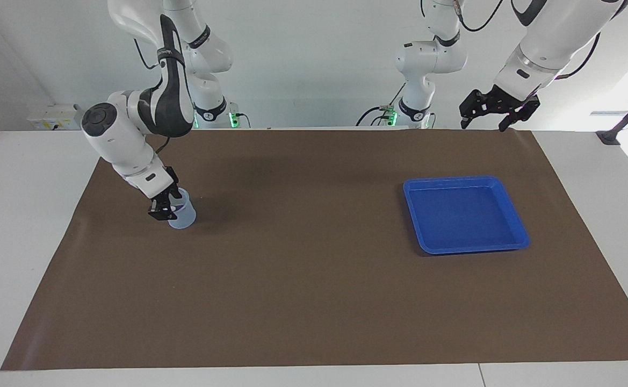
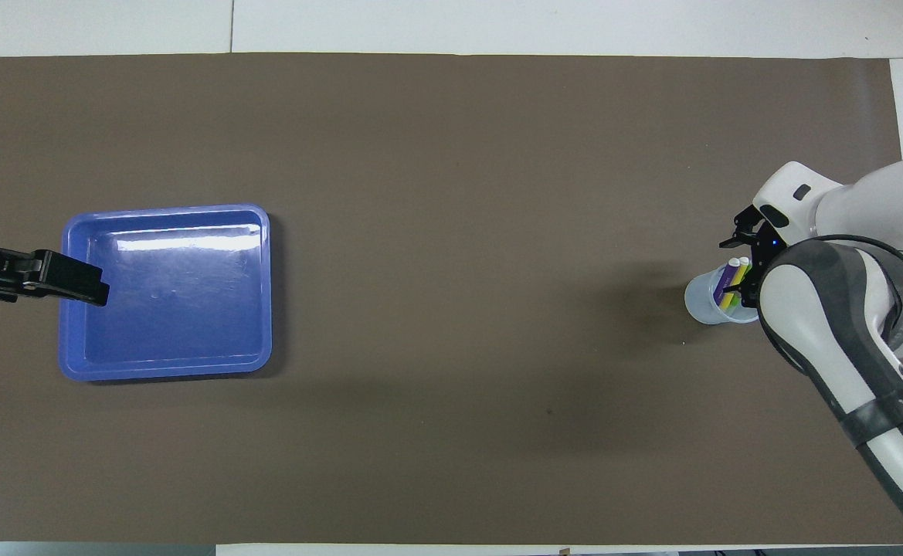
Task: Right arm passes pens to left for tray arrangement
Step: 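Grasp the purple pen with the right gripper and lift it out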
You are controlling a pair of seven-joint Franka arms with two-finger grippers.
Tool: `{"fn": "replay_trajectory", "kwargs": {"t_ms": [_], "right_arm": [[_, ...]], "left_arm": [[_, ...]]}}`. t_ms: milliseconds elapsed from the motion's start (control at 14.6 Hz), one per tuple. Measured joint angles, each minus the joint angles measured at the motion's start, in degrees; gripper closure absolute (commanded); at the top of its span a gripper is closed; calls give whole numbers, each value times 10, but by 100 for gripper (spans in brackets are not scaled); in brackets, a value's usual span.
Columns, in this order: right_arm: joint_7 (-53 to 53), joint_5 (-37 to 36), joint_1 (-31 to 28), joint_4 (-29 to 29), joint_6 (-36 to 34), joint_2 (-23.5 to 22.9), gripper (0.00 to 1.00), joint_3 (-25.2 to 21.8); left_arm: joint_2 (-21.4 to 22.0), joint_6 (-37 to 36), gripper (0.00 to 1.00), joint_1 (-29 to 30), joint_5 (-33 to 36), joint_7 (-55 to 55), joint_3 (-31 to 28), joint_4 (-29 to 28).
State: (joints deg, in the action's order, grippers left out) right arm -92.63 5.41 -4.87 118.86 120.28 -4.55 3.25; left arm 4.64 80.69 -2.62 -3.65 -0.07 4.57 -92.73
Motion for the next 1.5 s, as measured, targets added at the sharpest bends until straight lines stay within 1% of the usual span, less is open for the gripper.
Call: {"fn": "replay_trajectory", "kwargs": {"t_ms": [205,546,1024,1161,1297,1434,1502], "right_arm": [[-3,0,0,1,0,1,37,0],[-15,0,-7,5,0,1,45,-1],[-15,0,-7,9,0,2,46,-1],[-15,0,-7,10,0,2,50,-1],[-15,0,-7,10,0,2,62,-1],[-15,0,-7,10,1,3,81,0],[-15,0,-7,10,1,3,86,0]], "left_arm": [[0,0,0,0,0,0,0,0],[0,0,0,0,0,0,0,0],[0,0,0,0,0,0,0,0],[0,0,0,0,0,-1,0,0],[0,0,0,0,0,-1,0,0],[0,0,0,0,0,-1,0,0],[0,0,0,0,0,-1,0,0]]}}
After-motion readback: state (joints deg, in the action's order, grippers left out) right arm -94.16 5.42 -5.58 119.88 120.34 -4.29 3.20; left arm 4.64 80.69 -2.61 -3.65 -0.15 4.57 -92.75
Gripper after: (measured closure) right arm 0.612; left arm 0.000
